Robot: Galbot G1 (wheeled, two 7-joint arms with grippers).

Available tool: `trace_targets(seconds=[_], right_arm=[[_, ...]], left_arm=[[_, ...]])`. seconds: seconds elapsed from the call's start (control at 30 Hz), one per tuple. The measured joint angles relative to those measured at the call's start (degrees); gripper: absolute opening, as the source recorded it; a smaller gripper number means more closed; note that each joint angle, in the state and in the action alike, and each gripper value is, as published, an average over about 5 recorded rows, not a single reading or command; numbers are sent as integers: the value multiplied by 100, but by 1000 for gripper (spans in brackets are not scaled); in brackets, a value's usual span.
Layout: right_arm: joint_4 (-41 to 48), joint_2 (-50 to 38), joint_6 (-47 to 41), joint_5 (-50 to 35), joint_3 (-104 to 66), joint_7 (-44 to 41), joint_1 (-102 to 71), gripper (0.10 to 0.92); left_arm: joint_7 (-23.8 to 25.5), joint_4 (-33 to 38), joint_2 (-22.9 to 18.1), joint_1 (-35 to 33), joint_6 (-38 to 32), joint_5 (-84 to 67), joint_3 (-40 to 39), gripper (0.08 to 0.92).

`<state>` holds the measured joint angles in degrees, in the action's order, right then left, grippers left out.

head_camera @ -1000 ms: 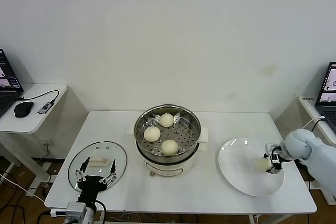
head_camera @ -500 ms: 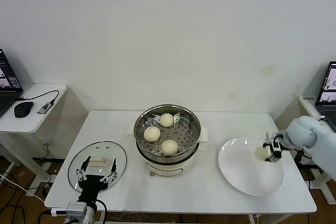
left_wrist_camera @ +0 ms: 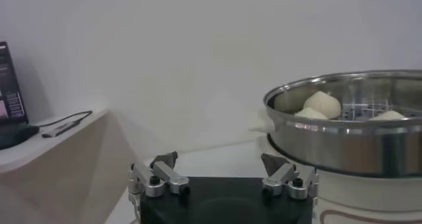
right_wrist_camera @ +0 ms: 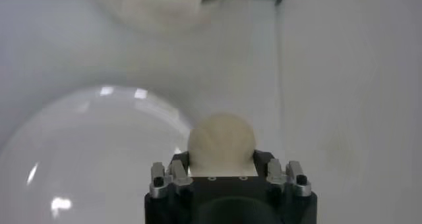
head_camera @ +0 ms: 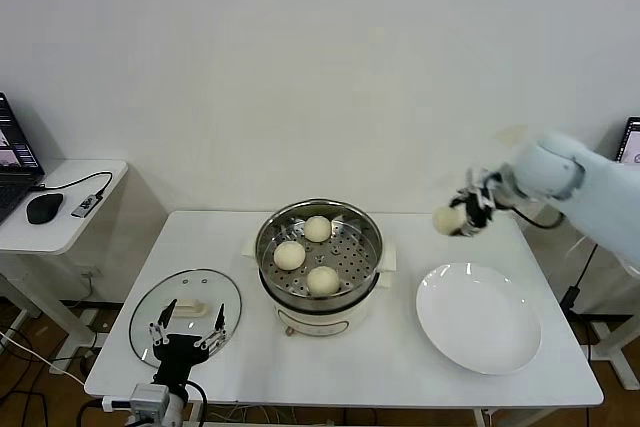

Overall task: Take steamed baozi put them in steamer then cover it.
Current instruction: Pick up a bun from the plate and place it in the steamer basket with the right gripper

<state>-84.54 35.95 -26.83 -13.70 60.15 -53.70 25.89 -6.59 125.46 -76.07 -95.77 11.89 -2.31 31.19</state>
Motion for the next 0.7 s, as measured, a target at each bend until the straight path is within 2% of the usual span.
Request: trace_targets(seconds=[0.33, 0.7], right_arm=[[54, 1211, -806, -1353, 785, 627, 692, 611], [295, 2206, -1239, -1839, 1101, 1056, 531, 611]], left_arm=[[0, -16, -62, 17, -6, -1, 41, 823], [-1, 25, -73, 2, -13, -23, 97, 823]])
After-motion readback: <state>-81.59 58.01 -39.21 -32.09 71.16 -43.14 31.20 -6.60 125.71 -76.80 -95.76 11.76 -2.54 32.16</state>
